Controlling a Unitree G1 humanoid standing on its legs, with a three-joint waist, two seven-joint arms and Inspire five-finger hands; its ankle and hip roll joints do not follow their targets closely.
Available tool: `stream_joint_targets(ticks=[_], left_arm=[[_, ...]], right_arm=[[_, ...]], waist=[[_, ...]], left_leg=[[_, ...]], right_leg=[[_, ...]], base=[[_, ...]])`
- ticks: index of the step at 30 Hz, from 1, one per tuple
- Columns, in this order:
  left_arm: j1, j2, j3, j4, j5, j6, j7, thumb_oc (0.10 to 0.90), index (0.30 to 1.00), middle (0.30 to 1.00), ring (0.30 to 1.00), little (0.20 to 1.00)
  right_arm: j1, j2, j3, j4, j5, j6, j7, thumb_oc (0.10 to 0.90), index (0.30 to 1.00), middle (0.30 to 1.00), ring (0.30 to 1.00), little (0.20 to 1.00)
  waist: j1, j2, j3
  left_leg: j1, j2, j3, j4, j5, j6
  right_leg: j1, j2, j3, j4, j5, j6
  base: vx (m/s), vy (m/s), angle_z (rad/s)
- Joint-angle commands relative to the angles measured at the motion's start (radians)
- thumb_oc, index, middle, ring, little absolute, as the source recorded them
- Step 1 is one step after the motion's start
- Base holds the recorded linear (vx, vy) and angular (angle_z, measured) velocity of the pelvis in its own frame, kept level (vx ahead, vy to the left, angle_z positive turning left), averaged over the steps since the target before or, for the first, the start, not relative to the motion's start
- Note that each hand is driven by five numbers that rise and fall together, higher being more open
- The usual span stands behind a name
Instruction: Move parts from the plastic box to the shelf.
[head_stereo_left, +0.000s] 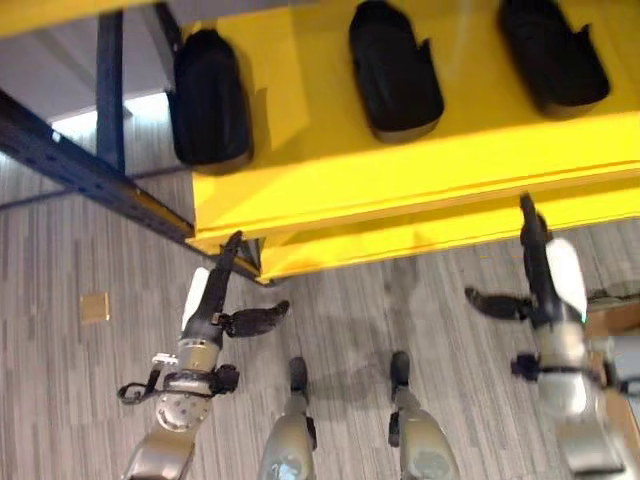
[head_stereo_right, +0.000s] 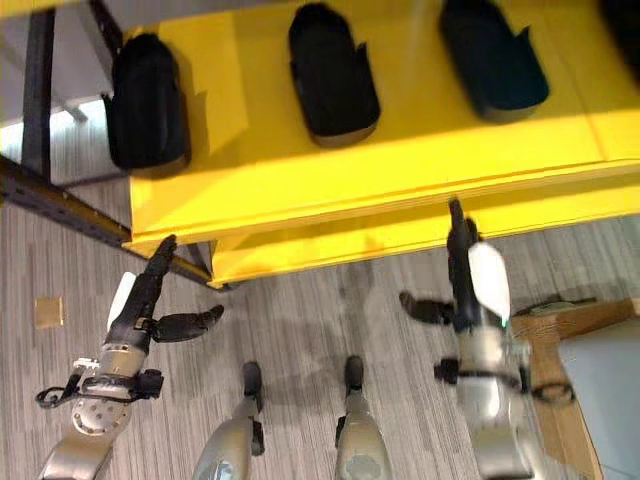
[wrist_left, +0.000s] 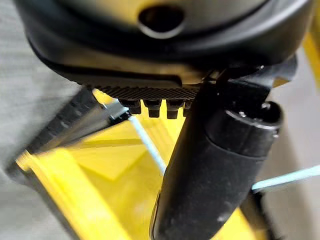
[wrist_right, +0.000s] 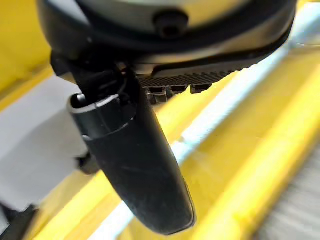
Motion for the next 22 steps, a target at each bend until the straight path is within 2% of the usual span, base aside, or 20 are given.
stream_joint_targets(ticks=[1,2,3,14,22], left_arm=[[0.019,0.042,0.020,-0.007,-0.166,-0.146,-0.023,0.900,1.000,1.000,1.000,1.000],[0.021,0.029,0.010,0.009,-0.186,-0.149,-0.027,0.900,1.000,1.000,1.000,1.000],[0.042,0.023,-0.003,0.029,-0.227,-0.155,-0.059,0.900,1.000,1.000,1.000,1.000],[0.026,-0.031,-0.045,0.146,-0.307,-0.170,-0.090,0.900,1.000,1.000,1.000,1.000],[0.022,-0.045,-0.039,0.169,-0.307,-0.170,-0.083,0.900,1.000,1.000,1.000,1.000]], right_arm=[[-0.157,-0.056,0.021,-0.018,0.269,-0.187,0.072,0.900,1.000,1.000,1.000,1.000],[-0.146,-0.037,0.038,0.001,0.350,-0.191,0.096,0.900,1.000,1.000,1.000,1.000],[-0.114,-0.040,0.071,0.007,0.409,-0.196,0.141,0.900,1.000,1.000,1.000,1.000],[-0.109,-0.037,0.159,0.074,0.463,-0.191,0.174,0.900,1.000,1.000,1.000,1.000],[-0.146,-0.041,0.199,0.069,0.485,-0.193,0.183,0.900,1.000,1.000,1.000,1.000]], waist=[[0.025,-0.038,-0.186],[0.024,-0.036,-0.198],[0.017,-0.030,-0.237],[0.002,-0.023,-0.330],[-0.003,-0.028,-0.357]], left_leg=[[0.046,0.047,0.017,-0.006,-0.040,-0.013],[0.050,0.049,0.017,-0.006,-0.038,-0.014],[0.068,0.054,0.024,-0.006,-0.040,-0.016],[0.088,0.066,0.031,-0.006,-0.039,-0.022],[0.112,0.075,0.042,-0.006,-0.043,-0.025]], right_leg=[[0.021,-0.047,-0.041,0.058,-0.054,0.044],[0.026,-0.047,-0.041,0.054,-0.052,0.044],[0.046,-0.046,-0.039,0.041,-0.049,0.046],[0.072,-0.044,-0.031,0.023,-0.041,0.050],[0.094,-0.040,-0.019,0.019,-0.043,0.047]], base=[[0.03,-0.049,-0.25],[0.03,-0.053,-0.11],[0.00,0.000,0.00],[-0.01,-0.005,0.01],[0.00,-0.005,-0.01]])
